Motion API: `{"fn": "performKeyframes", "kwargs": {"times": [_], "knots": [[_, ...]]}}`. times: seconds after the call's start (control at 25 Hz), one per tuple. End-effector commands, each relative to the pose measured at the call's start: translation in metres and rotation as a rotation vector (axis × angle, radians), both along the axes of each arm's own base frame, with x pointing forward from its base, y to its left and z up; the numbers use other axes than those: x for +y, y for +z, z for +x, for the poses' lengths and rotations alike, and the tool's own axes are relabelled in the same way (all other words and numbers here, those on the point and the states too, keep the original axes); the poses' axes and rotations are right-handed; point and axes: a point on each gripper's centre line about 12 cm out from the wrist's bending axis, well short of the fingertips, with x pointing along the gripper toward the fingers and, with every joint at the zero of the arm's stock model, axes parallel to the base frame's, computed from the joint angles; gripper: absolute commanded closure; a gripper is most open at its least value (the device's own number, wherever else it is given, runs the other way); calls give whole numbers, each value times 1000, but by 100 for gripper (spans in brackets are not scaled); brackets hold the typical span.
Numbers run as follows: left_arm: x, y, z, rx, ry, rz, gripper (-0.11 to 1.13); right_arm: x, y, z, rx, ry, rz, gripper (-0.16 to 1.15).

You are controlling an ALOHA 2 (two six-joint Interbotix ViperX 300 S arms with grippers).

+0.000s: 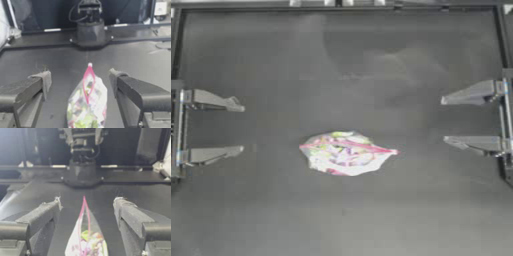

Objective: Put candy in bag

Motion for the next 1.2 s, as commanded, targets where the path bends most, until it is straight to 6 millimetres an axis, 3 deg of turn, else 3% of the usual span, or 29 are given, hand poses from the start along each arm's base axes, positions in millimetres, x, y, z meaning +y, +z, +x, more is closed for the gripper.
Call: {"fn": "performKeyframes", "kwargs": {"times": [0.04,1.2], "knots": [[0,4,0,-18,1,3,3,0,5,-2,-28,-2,4,4],[-1,6,-14,-63,2,0,3,2,8,-18,-83,-2,12,4]]}}
